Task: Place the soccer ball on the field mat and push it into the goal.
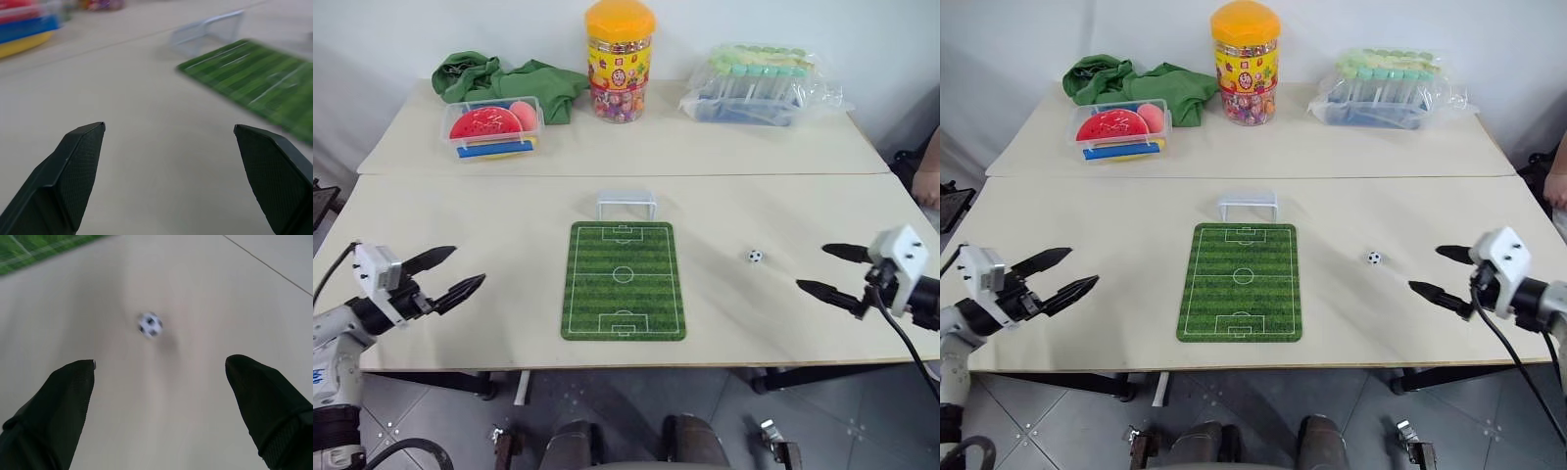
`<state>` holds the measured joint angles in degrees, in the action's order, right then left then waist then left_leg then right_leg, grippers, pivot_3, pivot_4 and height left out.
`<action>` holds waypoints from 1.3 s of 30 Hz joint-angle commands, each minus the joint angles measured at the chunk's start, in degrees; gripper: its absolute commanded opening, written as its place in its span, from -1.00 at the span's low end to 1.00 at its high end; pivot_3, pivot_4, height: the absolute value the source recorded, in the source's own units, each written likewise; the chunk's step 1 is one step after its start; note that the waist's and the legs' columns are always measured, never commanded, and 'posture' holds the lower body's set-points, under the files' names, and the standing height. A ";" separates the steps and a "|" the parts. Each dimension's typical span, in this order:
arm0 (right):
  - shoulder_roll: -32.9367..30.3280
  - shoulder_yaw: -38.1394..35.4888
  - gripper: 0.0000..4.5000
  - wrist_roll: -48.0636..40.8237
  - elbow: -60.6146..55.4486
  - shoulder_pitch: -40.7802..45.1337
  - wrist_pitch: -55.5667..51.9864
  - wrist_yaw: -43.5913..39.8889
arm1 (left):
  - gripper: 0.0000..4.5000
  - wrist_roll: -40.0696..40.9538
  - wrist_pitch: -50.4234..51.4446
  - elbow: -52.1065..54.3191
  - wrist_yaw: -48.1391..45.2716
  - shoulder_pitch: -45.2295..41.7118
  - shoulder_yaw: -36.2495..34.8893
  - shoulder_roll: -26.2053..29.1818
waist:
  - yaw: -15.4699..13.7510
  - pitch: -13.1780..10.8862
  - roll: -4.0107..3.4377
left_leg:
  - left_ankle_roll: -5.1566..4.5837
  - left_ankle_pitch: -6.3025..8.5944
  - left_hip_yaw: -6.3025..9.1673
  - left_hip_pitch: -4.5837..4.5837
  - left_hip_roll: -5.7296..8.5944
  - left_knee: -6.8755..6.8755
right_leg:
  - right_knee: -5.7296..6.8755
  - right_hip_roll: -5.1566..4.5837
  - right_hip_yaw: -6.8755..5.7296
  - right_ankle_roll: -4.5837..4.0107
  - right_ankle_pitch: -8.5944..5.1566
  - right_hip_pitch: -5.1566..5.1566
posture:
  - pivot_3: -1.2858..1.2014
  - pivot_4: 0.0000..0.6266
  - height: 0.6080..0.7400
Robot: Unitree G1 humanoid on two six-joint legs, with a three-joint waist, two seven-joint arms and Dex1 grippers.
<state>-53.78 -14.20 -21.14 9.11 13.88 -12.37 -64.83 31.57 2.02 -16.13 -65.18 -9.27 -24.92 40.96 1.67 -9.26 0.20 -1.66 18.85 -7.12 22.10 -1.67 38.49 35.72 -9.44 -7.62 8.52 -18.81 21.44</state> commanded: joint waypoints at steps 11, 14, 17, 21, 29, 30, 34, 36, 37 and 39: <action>8.54 14.01 0.99 11.79 27.13 21.51 13.20 -2.32 | 1.00 5.10 -3.21 6.76 -6.89 2.76 -0.16 -4.78 | -0.08 -0.26 -0.06 | -0.02 0.01 0.07 0.11 0.01 0.20 | 0.09 0.00 -0.05 0.00 0.00 0.02 | 0.03 -0.52 1.00; 9.50 15.01 0.99 13.65 33.27 23.96 16.45 -2.77 | 1.00 5.25 -3.58 7.70 -6.80 4.53 -0.52 -4.89 | -0.01 -0.38 -0.12 | -0.04 0.02 0.10 0.16 0.02 0.27 | 0.10 -0.01 -0.07 0.00 0.00 0.02 | 0.03 -0.52 1.00; 9.80 16.16 0.91 15.12 37.53 25.34 18.54 -3.70 | 1.00 5.56 -3.52 8.79 -6.28 5.86 -0.84 -4.97 | 0.15 -0.40 -0.11 | -0.04 0.03 0.10 0.16 -0.02 0.38 | 0.13 0.00 -0.07 0.00 0.00 0.00 | 0.03 -0.52 1.00; 10.55 15.54 0.48 14.42 39.28 26.01 19.38 -4.50 | 1.00 5.92 -3.46 9.15 -6.32 6.60 -1.29 -4.69 | 0.10 -0.39 -0.11 | -0.05 0.03 0.14 0.16 -0.02 0.47 | 0.16 0.00 -0.07 0.00 0.00 -0.06 | 0.03 -0.52 1.00; 10.31 14.16 -0.62 12.48 32.68 25.45 17.78 -5.24 | 1.00 6.22 -4.46 6.31 -10.70 5.53 -0.88 -3.89 | 0.10 -0.40 -0.11 | -0.06 0.04 0.14 0.15 -0.03 0.51 | 0.18 0.00 -0.06 0.00 0.00 -0.07 | 0.03 -0.52 1.00; 10.42 13.84 -0.62 11.30 28.63 24.83 15.77 -5.44 | 1.00 6.13 -4.75 5.56 -11.71 5.30 -0.68 -3.76 | 0.10 -0.41 -0.12 | -0.06 0.04 0.14 0.17 -0.03 0.51 | 0.19 0.00 -0.07 0.00 0.00 -0.05 | 0.03 -0.52 1.00; 10.63 14.65 -0.62 7.83 10.41 20.75 6.40 -5.40 | 1.00 5.50 -6.55 1.62 -15.76 3.88 -0.03 -3.61 | -0.02 -0.44 -0.18 | -0.05 0.04 0.15 0.20 -0.04 0.47 | 0.22 0.00 -0.07 0.00 0.00 0.03 | 0.03 -0.52 1.00; 10.68 15.97 -0.62 6.86 2.78 18.77 2.34 -5.69 | 1.00 4.70 -7.83 -0.50 -17.89 3.11 0.77 -3.42 | -0.03 -0.44 -0.17 | -0.04 0.05 0.16 0.20 -0.05 0.48 | 0.22 0.01 -0.09 0.00 0.00 0.03 | 0.03 -0.52 1.00; 11.09 17.41 -0.62 6.14 -1.96 17.71 -0.03 -5.95 | 1.00 4.30 -8.59 -1.63 -19.09 2.63 1.28 -3.39 | -0.06 -0.44 -0.17 | -0.04 0.05 0.16 0.21 -0.05 0.48 | 0.22 0.01 -0.09 0.00 0.00 0.03 | 0.03 -0.52 1.00; 13.64 21.99 -0.62 4.99 -11.55 16.61 -4.19 -6.06 | 1.00 2.74 -10.95 -4.50 -22.80 1.74 3.04 -2.87 | -0.03 -0.44 -0.17 | -0.04 0.06 0.16 0.22 -0.04 0.49 | 0.21 0.01 -0.09 0.00 0.00 0.03 | 0.03 -0.52 1.00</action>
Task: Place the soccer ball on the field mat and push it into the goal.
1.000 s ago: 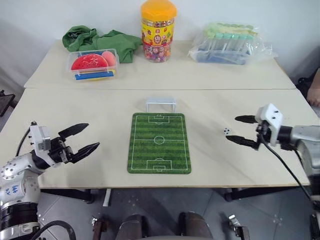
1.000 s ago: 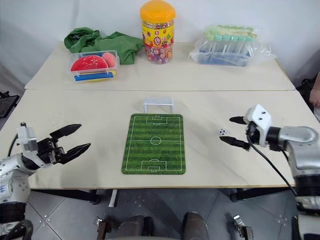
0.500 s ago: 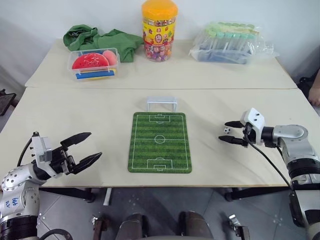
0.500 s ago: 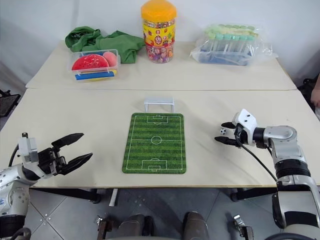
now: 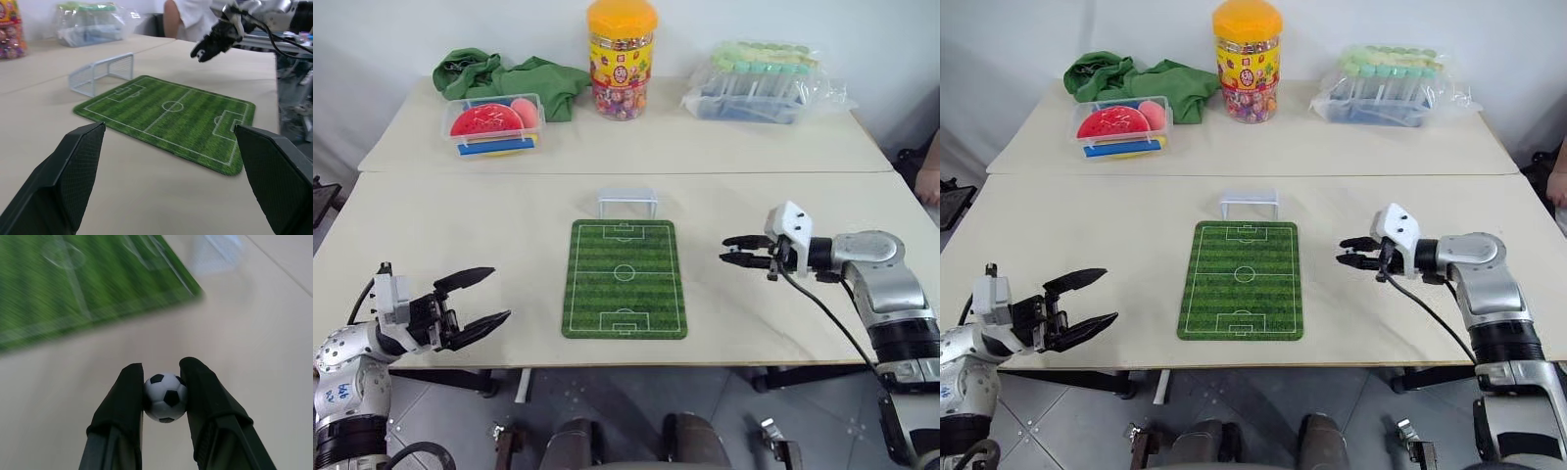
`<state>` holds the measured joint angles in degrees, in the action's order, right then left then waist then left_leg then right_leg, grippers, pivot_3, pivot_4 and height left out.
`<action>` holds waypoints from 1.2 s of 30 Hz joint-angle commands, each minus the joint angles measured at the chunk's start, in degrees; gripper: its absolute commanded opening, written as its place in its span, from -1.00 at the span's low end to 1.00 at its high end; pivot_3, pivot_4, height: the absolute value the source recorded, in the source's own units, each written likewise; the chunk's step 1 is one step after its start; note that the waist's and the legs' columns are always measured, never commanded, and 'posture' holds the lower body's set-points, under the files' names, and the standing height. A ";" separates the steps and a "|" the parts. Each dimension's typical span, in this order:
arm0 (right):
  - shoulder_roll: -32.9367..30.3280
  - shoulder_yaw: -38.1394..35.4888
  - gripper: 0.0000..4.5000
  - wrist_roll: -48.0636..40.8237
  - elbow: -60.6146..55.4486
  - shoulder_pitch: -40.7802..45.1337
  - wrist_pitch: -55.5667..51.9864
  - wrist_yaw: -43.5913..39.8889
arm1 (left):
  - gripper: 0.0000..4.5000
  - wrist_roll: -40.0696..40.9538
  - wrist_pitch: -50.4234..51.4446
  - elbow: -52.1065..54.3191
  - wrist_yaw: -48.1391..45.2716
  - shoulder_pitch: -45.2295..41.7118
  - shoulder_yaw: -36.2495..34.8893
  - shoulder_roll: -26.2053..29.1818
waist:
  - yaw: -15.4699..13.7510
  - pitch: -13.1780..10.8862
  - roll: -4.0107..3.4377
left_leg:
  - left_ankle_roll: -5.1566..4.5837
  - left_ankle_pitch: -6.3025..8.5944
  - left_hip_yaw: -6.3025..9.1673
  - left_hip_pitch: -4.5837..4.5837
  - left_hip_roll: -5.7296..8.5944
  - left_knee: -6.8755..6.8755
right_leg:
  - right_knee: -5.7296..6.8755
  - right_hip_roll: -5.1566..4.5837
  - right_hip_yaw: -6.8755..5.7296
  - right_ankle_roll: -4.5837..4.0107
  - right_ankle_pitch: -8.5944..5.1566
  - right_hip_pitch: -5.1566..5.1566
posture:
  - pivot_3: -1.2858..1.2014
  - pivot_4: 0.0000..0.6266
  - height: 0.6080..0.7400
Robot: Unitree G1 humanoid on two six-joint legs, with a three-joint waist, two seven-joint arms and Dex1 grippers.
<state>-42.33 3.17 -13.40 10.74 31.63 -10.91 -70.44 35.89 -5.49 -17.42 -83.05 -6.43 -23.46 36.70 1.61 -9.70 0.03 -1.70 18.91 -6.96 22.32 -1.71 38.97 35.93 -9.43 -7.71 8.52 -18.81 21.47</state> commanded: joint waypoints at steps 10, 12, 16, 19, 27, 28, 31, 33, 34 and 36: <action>13.44 19.92 -0.62 4.57 -17.12 1.15 -9.14 4.22 | 1.00 -1.53 -8.59 -8.00 -8.37 -3.31 4.14 1.59 | -0.03 -0.02 0.06 | -0.05 0.08 0.07 0.07 0.03 0.07 | 0.03 0.01 -0.04 -0.01 0.00 0.05 | 0.03 -0.52 1.00; 14.67 20.98 -0.62 5.03 -16.27 1.61 -8.63 4.40 | 1.00 -1.06 -8.72 -7.82 -8.93 -2.54 3.94 1.96 | 0.09 -0.02 0.06 | -0.05 0.09 0.05 0.07 0.04 0.07 | 0.03 0.01 -0.04 -0.01 0.00 0.05 | 0.03 -0.52 1.00; 16.21 22.80 -0.62 6.00 -14.49 2.33 -7.29 3.82 | 1.00 -0.53 -9.20 -6.75 -9.17 -0.12 3.49 2.75 | 0.21 -0.02 0.08 | -0.04 0.09 0.03 0.06 0.01 0.07 | 0.03 0.04 -0.04 -0.01 0.00 0.06 | 0.03 -0.52 1.00; 17.25 23.97 -0.62 6.55 -13.21 2.87 -6.52 3.44 | 1.00 -0.33 -9.74 -5.87 -8.16 1.34 3.23 2.95 | 0.27 -0.01 0.08 | -0.04 0.10 0.03 0.06 0.00 0.07 | 0.03 0.05 -0.04 -0.01 0.00 0.06 | 0.03 -0.52 1.00; 18.79 24.77 -0.62 7.95 -8.87 4.26 -4.19 2.28 | 1.00 0.34 -9.75 -4.02 -6.27 2.70 3.17 2.57 | 0.16 -0.02 0.09 | -0.04 0.10 0.05 0.06 0.00 0.07 | 0.04 0.04 -0.04 -0.01 0.00 0.06 | 0.03 -0.52 1.00; 18.87 24.78 -0.62 8.07 -8.41 4.39 -3.93 2.23 | 1.00 0.37 -9.74 -3.90 -6.15 2.82 3.15 2.54 | 0.19 -0.02 0.09 | -0.04 0.10 0.05 0.06 0.00 0.07 | 0.04 0.04 -0.04 -0.01 0.00 0.06 | 0.03 -0.52 1.00; 18.89 24.72 -0.62 8.23 -7.61 4.54 -3.35 1.71 | 1.00 0.33 -9.84 -3.71 -5.77 3.00 3.13 2.50 | 0.24 -0.02 0.09 | -0.03 0.10 0.03 0.06 0.00 0.07 | 0.04 0.04 -0.04 -0.01 0.00 0.06 | 0.03 -0.52 1.00; 18.82 24.61 -0.47 8.23 -7.40 4.53 -3.11 1.45 | 1.00 0.32 -9.82 -3.61 -5.39 2.90 3.12 2.45 | 0.24 -0.02 0.09 | -0.04 0.10 0.03 0.06 -0.01 0.07 | 0.04 0.04 -0.04 -0.01 0.00 0.06 | 0.03 -0.52 1.00; 18.69 24.59 -0.30 8.15 -7.52 4.34 -2.93 1.22 | 1.00 0.29 -9.89 -3.59 -5.19 2.81 3.09 2.41 | 0.24 -0.02 0.09 | -0.04 0.10 0.03 0.05 0.00 0.07 | 0.04 0.04 -0.03 -0.01 0.00 0.06 | 0.03 -0.52 1.00; 18.72 24.29 -0.07 7.62 -7.95 4.05 -2.78 0.82 | 1.00 0.27 -9.79 -3.40 -4.71 2.61 3.13 2.33 | 0.24 -0.02 0.09 | -0.04 0.10 0.03 0.05 0.00 0.07 | 0.04 0.04 -0.04 -0.01 0.00 0.06 | 0.03 -0.52 1.00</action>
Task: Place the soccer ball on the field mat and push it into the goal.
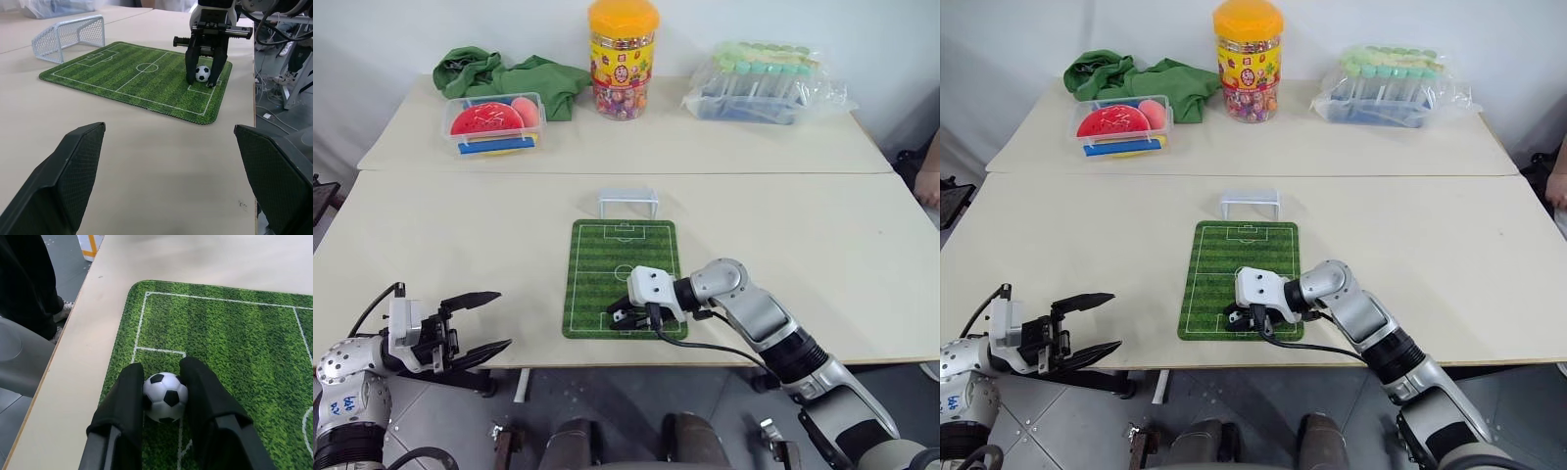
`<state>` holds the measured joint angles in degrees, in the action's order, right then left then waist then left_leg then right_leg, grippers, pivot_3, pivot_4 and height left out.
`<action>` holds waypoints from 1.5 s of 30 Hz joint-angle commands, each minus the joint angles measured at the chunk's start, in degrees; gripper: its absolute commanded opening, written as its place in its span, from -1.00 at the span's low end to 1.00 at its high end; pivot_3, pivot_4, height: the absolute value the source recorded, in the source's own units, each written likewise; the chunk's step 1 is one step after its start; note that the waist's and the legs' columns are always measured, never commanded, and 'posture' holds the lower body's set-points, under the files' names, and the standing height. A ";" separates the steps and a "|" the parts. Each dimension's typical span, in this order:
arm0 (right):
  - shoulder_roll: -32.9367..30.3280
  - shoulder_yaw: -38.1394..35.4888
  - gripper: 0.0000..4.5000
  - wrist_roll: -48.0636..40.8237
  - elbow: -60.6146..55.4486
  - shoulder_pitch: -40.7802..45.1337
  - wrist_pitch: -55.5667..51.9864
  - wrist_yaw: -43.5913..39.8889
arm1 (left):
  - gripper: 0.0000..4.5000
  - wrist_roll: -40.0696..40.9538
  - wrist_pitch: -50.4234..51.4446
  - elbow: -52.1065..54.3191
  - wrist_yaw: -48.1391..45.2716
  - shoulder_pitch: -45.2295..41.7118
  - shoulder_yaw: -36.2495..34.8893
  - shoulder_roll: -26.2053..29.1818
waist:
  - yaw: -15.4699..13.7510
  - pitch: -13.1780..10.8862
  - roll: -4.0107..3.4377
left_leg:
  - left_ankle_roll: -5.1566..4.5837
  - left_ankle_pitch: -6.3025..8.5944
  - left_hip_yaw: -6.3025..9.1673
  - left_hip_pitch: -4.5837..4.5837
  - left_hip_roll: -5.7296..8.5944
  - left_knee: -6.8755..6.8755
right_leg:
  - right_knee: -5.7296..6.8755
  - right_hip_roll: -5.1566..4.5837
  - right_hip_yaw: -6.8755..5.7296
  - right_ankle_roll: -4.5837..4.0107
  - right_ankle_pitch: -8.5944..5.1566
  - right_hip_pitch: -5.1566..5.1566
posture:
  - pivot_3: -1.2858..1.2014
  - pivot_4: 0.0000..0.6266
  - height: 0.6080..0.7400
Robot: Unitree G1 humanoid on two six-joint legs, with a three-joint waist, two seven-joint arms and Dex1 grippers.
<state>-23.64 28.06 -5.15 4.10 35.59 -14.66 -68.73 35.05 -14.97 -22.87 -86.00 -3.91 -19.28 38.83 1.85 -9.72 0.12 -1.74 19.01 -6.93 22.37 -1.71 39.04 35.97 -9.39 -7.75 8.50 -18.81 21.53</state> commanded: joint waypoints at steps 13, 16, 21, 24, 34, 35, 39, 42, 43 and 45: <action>0.12 -1.41 -0.07 -1.34 -3.08 0.57 0.99 -2.05 | 1.00 0.57 0.06 1.94 -0.68 -1.31 -0.64 -0.03 | -0.01 0.00 0.00 | 0.00 0.00 0.00 0.00 0.00 0.00 | 0.00 0.00 0.00 0.00 0.00 0.00 | 0.03 -0.52 1.00; 0.41 -2.85 -0.07 -2.43 -5.40 2.22 -0.74 -1.53 | 1.00 0.56 0.10 1.88 -0.76 -1.48 -0.63 0.01 | -0.02 0.00 0.00 | 0.00 0.00 0.00 0.00 0.00 0.00 | 0.00 0.00 0.00 0.00 0.00 0.00 | 0.03 -0.52 1.00; -1.90 -4.15 -0.07 -4.26 -12.40 2.17 -3.83 -2.48 | 1.00 0.56 0.34 1.82 -1.10 -1.55 -0.52 0.18 | -0.05 0.00 0.00 | 0.02 0.01 0.03 0.00 -0.02 -0.01 | 0.00 0.01 -0.01 0.00 0.00 0.01 | 0.03 -0.52 1.00; -3.56 -3.92 -0.07 -4.85 -17.33 0.66 -5.71 -2.26 | 1.00 0.56 0.61 1.86 -1.24 -1.59 -0.48 0.27 | -0.15 0.00 0.00 | 0.01 0.03 0.03 0.01 -0.01 -0.03 | -0.01 0.00 -0.02 0.00 0.00 0.01 | 0.03 -0.52 1.00; -4.54 -3.10 -0.97 -3.95 -19.35 -6.67 -7.84 2.23 | 1.00 1.46 3.53 3.54 -2.83 -0.78 0.08 0.80 | 0.08 0.00 0.08 | 0.00 0.06 -0.03 0.00 0.00 -0.01 | -0.02 0.00 0.00 0.00 0.00 0.00 | 0.03 -0.52 1.00; -4.55 -2.93 -0.97 -3.96 -18.90 -6.99 -7.42 2.21 | 1.00 1.76 4.13 4.01 -2.87 -0.49 -0.15 0.93 | 0.19 0.00 0.08 | 0.00 0.06 -0.07 -0.01 -0.01 -0.01 | -0.03 0.01 0.01 0.00 0.00 0.01 | 0.03 -0.52 1.00; -3.05 -2.85 -0.97 -5.99 -18.59 -7.97 -9.19 3.09 | 1.00 1.43 4.06 3.89 -2.87 0.09 -1.00 1.62 | 0.03 -0.01 0.09 | 0.01 0.06 -0.02 -0.02 -0.03 -0.03 | -0.02 0.02 -0.01 0.00 0.00 0.01 | 0.03 -0.52 1.00; -2.13 -2.06 -0.97 -5.59 -17.02 -7.80 -8.67 3.62 | 1.00 1.50 4.17 4.40 -2.53 0.30 -0.96 1.47 | -0.06 -0.01 0.09 | 0.01 0.07 -0.02 -0.01 -0.02 -0.02 | -0.03 0.01 0.00 0.00 0.00 0.00 | 0.03 -0.52 1.00; -1.89 -1.75 -0.97 -5.17 -16.20 -7.69 -8.09 3.72 | 1.00 1.52 4.20 4.63 -2.43 0.42 -0.93 1.41 | -0.06 -0.01 0.09 | 0.01 0.07 -0.03 -0.01 -0.02 -0.02 | -0.03 0.01 0.01 0.00 0.00 0.00 | 0.03 -0.52 1.00; -1.13 -1.48 -0.97 -4.17 -13.25 -6.72 -6.32 4.17 | 1.00 1.42 4.15 4.56 -2.36 0.35 -0.87 1.42 | -0.06 -0.01 0.10 | 0.00 0.07 -0.02 -0.02 -0.02 -0.02 | -0.03 0.01 0.00 0.00 0.00 0.00 | 0.03 -0.52 1.00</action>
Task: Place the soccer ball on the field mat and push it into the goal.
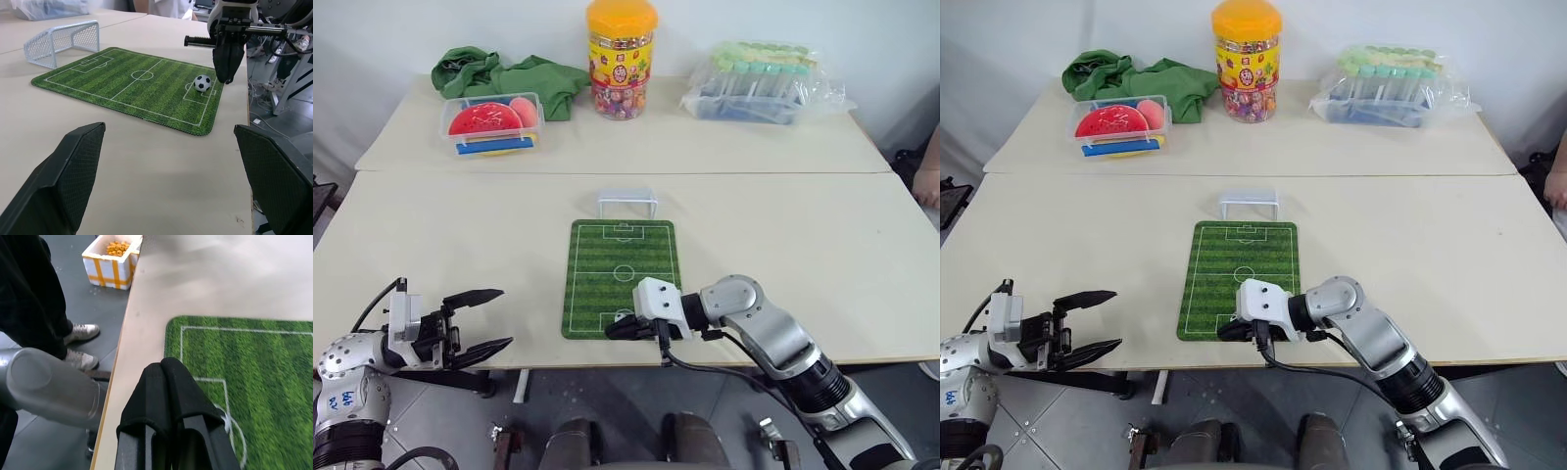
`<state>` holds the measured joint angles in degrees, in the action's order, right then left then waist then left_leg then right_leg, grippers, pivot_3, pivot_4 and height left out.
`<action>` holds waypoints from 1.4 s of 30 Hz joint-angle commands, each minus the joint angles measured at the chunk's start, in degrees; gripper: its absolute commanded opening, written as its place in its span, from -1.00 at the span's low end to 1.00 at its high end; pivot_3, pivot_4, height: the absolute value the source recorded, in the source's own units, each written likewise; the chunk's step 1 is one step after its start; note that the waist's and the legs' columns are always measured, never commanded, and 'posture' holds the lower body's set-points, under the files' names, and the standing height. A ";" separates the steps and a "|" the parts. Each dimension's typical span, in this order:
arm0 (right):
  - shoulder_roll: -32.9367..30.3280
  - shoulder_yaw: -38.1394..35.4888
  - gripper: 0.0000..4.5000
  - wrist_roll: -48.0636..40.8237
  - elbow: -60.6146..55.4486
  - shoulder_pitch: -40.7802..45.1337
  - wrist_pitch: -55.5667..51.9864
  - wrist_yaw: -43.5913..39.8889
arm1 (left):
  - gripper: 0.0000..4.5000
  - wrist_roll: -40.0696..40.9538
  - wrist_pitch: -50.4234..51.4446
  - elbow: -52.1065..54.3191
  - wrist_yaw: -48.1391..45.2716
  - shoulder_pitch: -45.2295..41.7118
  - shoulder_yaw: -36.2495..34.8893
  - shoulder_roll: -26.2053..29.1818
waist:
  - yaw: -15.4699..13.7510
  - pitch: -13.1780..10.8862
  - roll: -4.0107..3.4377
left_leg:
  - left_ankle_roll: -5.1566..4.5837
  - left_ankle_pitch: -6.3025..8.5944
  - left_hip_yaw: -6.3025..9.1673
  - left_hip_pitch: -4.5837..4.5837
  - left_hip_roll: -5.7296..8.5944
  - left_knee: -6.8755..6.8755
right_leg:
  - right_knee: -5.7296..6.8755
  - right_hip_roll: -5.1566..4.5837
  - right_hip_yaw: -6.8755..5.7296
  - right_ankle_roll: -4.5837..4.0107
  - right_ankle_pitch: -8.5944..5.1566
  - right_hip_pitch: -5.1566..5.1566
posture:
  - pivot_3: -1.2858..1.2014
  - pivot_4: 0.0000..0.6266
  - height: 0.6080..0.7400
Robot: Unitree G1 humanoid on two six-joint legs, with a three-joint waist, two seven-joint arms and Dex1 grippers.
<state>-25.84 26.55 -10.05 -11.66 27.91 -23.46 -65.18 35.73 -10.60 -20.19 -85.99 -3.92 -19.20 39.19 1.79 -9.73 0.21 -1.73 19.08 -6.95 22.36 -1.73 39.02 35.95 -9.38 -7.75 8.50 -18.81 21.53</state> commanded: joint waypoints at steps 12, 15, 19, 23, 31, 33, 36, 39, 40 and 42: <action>2.38 -12.72 -0.97 5.94 33.75 24.68 19.88 11.26 | 1.00 -1.75 -2.61 -3.65 -1.71 -6.00 0.39 0.55 | 0.30 -0.03 -0.02 | 0.00 0.00 0.00 0.01 0.00 -0.04 | 0.03 0.01 -0.03 0.00 0.00 0.06 | 0.03 -0.52 1.00; 0.75 -15.38 -0.97 5.32 35.20 26.61 20.55 10.80 | 1.00 -2.38 -3.18 -5.50 -1.07 -8.11 0.50 0.17 | 0.35 -0.03 -0.02 | 0.01 0.00 0.01 0.01 0.01 -0.12 | 0.03 0.02 -0.06 0.00 0.00 0.07 | 0.03 -0.52 1.00; -1.99 -18.59 -0.97 3.42 32.17 24.59 19.69 9.50 | 1.00 -1.91 -2.18 -6.54 2.37 -10.43 -0.79 -0.73 | 0.28 -0.04 -0.02 | -0.02 0.02 0.04 0.04 0.04 -0.14 | 0.01 0.01 -0.09 0.00 0.00 0.07 | 0.03 -0.52 1.00; -6.55 -21.86 -0.81 -1.35 26.15 18.45 17.50 3.83 | 1.00 -2.20 1.28 -4.86 8.85 -10.16 -1.90 -0.93 | 0.33 -0.04 -0.01 | -0.02 0.03 0.04 0.04 0.03 -0.15 | 0.00 0.01 -0.09 0.00 0.00 0.06 | 0.03 -0.52 1.00; -19.39 -30.23 0.34 -10.32 24.04 3.88 17.72 -10.24 | 1.00 -3.49 3.56 -1.22 18.47 -8.12 -4.61 0.62 | -0.25 -0.13 0.10 | -0.09 0.06 0.05 0.04 0.05 -0.07 | -0.07 -0.03 -0.07 0.01 0.00 -0.03 | 0.03 -0.52 1.00; -20.91 -32.04 0.68 -12.01 25.59 1.75 18.95 -13.01 | 1.00 -2.22 4.64 -0.15 17.79 -7.33 -5.54 1.17 | -0.13 -0.13 0.10 | -0.09 0.07 -0.01 0.03 0.04 -0.05 | -0.10 -0.04 -0.05 0.01 0.00 -0.04 | 0.03 -0.52 1.00; -21.43 -34.51 0.99 -13.08 29.15 0.35 21.06 -14.63 | 1.00 -1.72 7.71 0.52 18.15 -6.54 -6.41 2.18 | 0.29 -0.14 0.11 | -0.09 0.06 -0.15 -0.06 0.00 -0.02 | -0.09 -0.02 0.00 0.01 0.00 -0.06 | 0.03 -0.52 1.00; -21.60 -36.03 0.99 -14.01 32.50 -1.16 22.74 -16.96 | 1.00 -1.99 7.70 0.92 16.60 -4.84 -6.92 3.33 | 0.33 -0.14 0.11 | -0.07 0.05 -0.19 -0.10 -0.03 0.00 | -0.07 -0.01 0.05 0.01 0.00 -0.06 | 0.03 -0.52 1.00; -21.68 -36.46 0.99 -14.03 33.60 -1.67 23.45 -17.55 | 1.00 -1.76 7.84 0.68 15.79 -4.32 -7.20 3.86 | 0.28 -0.14 0.11 | -0.07 0.05 -0.19 -0.10 -0.04 0.00 | -0.06 -0.01 0.05 0.01 0.00 -0.06 | 0.03 -0.52 1.00; -22.01 -36.90 0.99 -13.75 35.51 -2.47 24.40 -18.28 | 1.00 -1.77 7.58 -0.26 14.41 -3.49 -7.78 4.96 | 0.03 -0.14 0.11 | -0.07 0.05 -0.17 -0.10 -0.04 -0.02 | -0.07 -0.02 0.04 0.01 0.00 -0.06 | 0.03 -0.52 1.00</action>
<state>-46.54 -8.13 -22.76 23.19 25.66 -0.51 -82.10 33.09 -2.57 -21.04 -70.33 -7.87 -24.78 42.69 1.82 -9.87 0.32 -1.81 19.13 -7.12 22.27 -1.76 39.00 35.87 -9.41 -7.70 8.51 -18.81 21.48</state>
